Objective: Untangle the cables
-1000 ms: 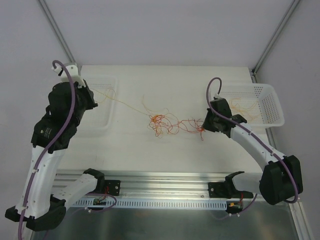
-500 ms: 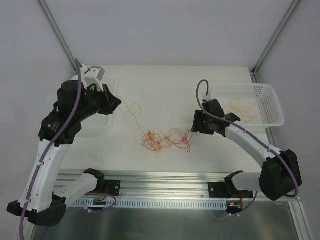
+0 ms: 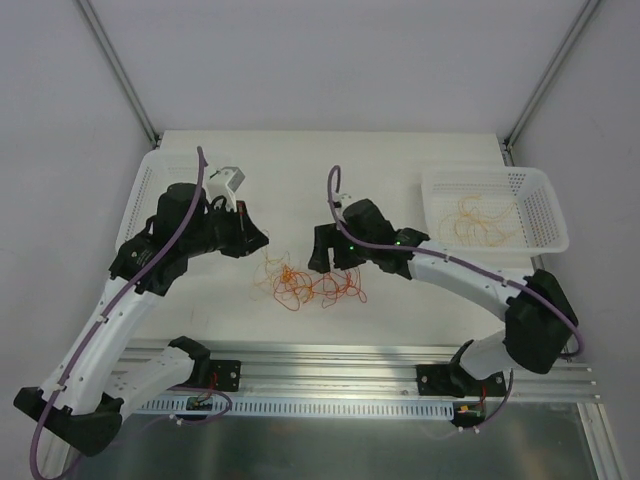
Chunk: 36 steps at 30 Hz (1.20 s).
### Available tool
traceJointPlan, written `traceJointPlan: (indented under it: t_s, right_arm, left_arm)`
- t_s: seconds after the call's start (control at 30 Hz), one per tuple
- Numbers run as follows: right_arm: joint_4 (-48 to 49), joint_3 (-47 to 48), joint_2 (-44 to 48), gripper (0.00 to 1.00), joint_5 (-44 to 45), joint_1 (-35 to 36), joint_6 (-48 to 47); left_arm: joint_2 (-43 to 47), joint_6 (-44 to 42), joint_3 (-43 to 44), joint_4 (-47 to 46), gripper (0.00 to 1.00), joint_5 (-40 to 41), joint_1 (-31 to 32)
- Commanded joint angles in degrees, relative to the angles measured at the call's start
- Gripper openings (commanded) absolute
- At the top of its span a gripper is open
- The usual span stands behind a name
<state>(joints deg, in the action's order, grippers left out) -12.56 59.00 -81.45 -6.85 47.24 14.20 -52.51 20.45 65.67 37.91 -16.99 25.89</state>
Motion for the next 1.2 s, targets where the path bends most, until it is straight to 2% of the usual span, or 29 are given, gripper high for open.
traceJointPlan:
  t_s: [0.0, 0.2, 0.33, 0.43, 0.53, 0.57, 0.63, 0.67, 0.77, 0.93, 1.07, 1.17]
  right_arm:
    - [9.1, 4.1, -6.6, 0.79, -4.2, 4.5, 0.7]
    - [12.3, 8.0, -17.6, 0.79, -1.8, 7.3, 1.5]
    - [14.0, 8.8, -21.9, 0.75, -2.3, 7.5, 2.1]
    - [14.8, 8.7, -23.9, 0.65, -3.3, 7.4, 2.2]
    - [15.5, 8.3, -25.2, 0.5, -4.0, 7.3, 2.2]
    - [15.5, 8.1, -25.3, 0.4, -3.9, 7.4, 2.2]
    - [15.3, 7.3, -25.0, 0.27, -3.2, 7.2, 2.1]
    - [15.4, 6.0, -24.6, 0.16, -2.3, 7.0, 2.1]
    - [14.1, 3.6, -21.6, 0.03, -0.5, 5.5, 1.7]
    - [9.4, -4.2, -13.4, 0.01, 3.3, -1.1, 0.2]
    - [2.8, -8.7, -3.1, 0.01, 5.9, -9.0, -1.4]
    - [-1.2, -10.7, 1.2, 0.01, 6.1, -14.2, -2.2]
  left_arm:
    - [1.8, 2.0, -0.4, -2.8, 0.0, 0.8, 0.3]
    - [3.5, 3.3, -1.5, -2.8, 0.0, 3.3, 0.3]
    - [4.8, 3.6, -1.7, -2.8, 0.0, 4.9, 0.3]
    - [5.8, 3.7, -1.5, -2.8, 0.0, 6.5, 0.3]
    - [6.4, 3.6, -0.7, -2.8, 0.0, 7.6, 0.3]
    - [6.5, 3.6, -0.2, -2.7, 0.0, 7.9, 0.3]
    - [6.8, 3.1, 0.3, -2.5, 0.0, 9.2, 0.3]
    - [6.9, 2.8, 0.9, -2.1, 0.0, 10.0, 0.3]
    - [7.3, 1.7, 2.4, -1.0, 0.0, 14.4, 0.2]
    - [6.7, -1.5, 7.9, 5.6, 0.0, 27.9, 0.0]
    - [5.5, -4.2, 14.2, 9.1, 0.0, 39.6, -0.7]
    - [4.1, -6.4, 18.2, 11.2, 0.0, 44.3, -1.4]
